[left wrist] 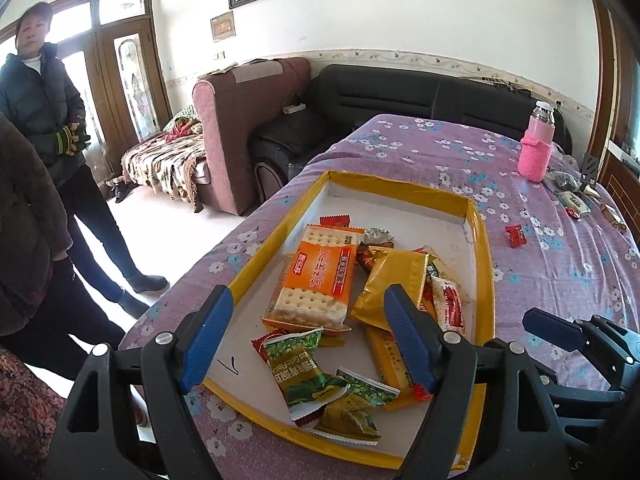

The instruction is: Organize snacks

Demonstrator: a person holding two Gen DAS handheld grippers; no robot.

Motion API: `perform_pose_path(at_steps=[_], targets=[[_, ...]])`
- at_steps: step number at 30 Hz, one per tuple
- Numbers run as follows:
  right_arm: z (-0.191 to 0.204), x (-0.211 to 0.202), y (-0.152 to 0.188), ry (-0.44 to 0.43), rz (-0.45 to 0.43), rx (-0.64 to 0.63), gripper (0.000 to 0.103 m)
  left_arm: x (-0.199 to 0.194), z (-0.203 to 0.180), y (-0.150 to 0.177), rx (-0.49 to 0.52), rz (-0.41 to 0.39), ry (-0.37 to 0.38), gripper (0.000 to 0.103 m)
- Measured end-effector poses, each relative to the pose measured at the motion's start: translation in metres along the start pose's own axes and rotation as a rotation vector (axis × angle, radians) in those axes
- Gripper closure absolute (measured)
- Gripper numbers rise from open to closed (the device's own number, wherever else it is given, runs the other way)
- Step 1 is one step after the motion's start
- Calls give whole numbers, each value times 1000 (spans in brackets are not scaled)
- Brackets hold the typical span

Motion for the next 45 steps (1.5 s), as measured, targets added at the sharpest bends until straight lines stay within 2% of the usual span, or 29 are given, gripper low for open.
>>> perform_pose_path(at_steps=[8,11,14,16,17,19,22,26,32,36,41,45], targets=[[3,-15,-1,4,-44,-25,47,-20,2,-4,-24,-73,-59,22],[5,-25,-1,-2,-76,-32,47,-42,7,-8,-42,-138,-148,16],[8,-38,-1,-12,-117,-41,44,-64,5,-7,-27,-174,-285,16],[11,-46,0,-17,-140,-52,43,-73,1,-2,-4,-187,-344,16],[13,-49,0,-18,-148,-58,42,-75,0,-1,2,-195,-350,16],[17,-54,1,-21,-160,-73,41,-79,-5,0,24,-203,-295,16],[22,-59,5,-31,-163,-87,41,-78,-8,0,26,-173,-225,16],[25,-63,11,-26,-168,-111,40,-77,-9,0,20,-157,-210,16],[26,-67,17,-32,-165,-118,37,-75,-8,4,-15,-126,-138,16],[29,-62,19,-28,-148,-130,35,-70,-8,5,-27,-107,-121,16],[32,-55,24,-35,-120,-127,34,-61,-3,7,-57,-64,-55,16],[35,-51,26,-36,-107,-136,34,-53,-3,8,-67,-44,-47,16]])
Point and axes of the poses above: each gripper's, at about its wrist camera, not at the fingertips, and x roughly the way its jaws point, z to its left, y to its underside, the point moved 2 cm from there along x, roughly the way its jaws point, and after that the axes turned 10 degrees about x, right-handed, at the moved point
